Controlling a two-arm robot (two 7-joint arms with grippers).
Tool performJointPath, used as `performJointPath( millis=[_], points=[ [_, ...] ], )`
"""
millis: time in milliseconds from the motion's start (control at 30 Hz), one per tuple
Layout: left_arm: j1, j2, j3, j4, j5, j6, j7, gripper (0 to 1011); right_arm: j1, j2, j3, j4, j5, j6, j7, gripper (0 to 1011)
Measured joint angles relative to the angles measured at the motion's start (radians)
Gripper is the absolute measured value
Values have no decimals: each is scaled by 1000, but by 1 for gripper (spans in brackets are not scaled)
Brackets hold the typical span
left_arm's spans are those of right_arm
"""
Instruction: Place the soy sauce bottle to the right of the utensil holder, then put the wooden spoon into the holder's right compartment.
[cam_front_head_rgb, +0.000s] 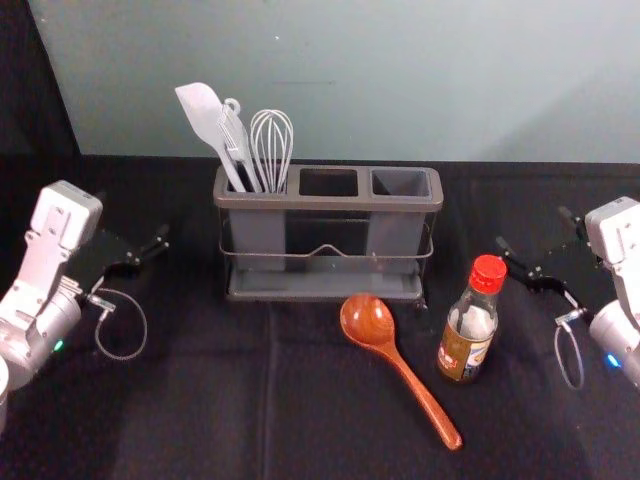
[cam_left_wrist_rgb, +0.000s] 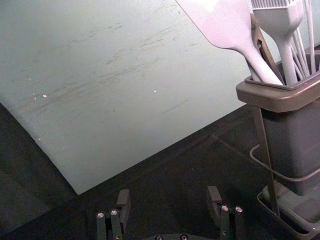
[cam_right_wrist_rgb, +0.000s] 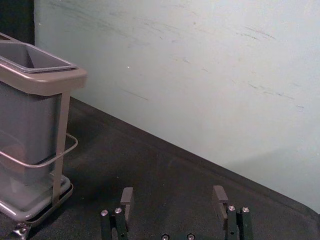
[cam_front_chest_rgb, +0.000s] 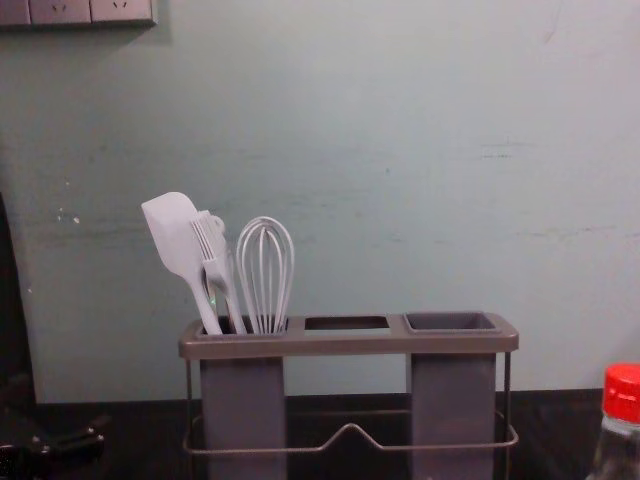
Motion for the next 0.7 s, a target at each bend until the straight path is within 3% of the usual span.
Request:
performJointPath(
  millis=[700],
  points=[
    [0,0,0,0,0,0,0,1005,0,0,0,0,0,0,0,1004]
  ],
)
